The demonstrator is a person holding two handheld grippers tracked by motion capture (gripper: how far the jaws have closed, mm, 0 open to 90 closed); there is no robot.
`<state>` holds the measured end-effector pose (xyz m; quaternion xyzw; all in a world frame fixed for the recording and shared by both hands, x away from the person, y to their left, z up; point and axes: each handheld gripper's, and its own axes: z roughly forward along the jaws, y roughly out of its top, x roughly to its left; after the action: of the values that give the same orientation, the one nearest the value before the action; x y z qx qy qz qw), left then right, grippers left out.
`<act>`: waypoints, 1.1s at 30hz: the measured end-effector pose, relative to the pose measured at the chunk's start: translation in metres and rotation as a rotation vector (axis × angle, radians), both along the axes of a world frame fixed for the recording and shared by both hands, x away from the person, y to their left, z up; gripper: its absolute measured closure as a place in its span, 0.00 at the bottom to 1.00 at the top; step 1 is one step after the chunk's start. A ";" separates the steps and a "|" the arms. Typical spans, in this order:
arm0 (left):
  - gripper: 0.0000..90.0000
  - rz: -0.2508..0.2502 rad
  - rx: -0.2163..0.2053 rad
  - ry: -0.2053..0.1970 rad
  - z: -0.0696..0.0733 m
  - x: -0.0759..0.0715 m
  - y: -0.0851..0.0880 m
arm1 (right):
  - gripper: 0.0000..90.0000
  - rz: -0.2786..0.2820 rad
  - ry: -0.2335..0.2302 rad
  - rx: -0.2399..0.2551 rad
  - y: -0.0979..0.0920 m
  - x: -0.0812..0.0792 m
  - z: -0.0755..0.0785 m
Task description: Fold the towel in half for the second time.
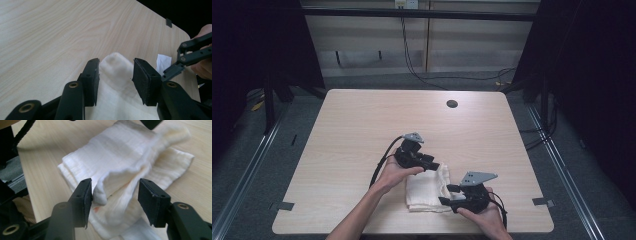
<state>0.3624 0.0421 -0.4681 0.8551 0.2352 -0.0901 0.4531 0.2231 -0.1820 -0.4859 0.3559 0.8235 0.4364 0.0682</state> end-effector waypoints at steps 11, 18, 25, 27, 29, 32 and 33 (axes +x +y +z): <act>0.64 0.016 0.057 -0.087 0.009 -0.011 0.017 | 0.62 -0.076 -0.017 0.009 -0.018 0.017 0.000; 0.56 0.045 0.080 -0.147 0.023 -0.027 0.036 | 0.67 -0.119 -0.066 0.017 -0.029 0.018 0.012; 0.44 0.098 0.099 -0.130 0.024 -0.038 0.064 | 0.59 -0.140 -0.085 0.032 -0.041 0.014 0.028; 0.42 0.100 0.111 -0.139 0.025 -0.043 0.072 | 0.57 -0.149 -0.095 0.032 -0.044 0.013 0.032; 0.40 0.111 0.116 -0.142 0.027 -0.046 0.081 | 0.55 -0.159 -0.098 0.050 -0.049 0.012 0.037; 0.38 0.151 0.126 -0.147 0.030 -0.049 0.095 | 0.52 -0.181 -0.103 0.054 -0.059 0.009 0.043; 0.38 0.165 0.124 -0.148 0.030 -0.050 0.102 | 0.51 -0.186 -0.103 0.053 -0.062 0.009 0.043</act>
<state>0.3127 0.1439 -0.4382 0.8636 0.2758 0.0255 0.4212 0.2321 -0.2440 -0.4426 0.4096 0.7704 0.4677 0.1410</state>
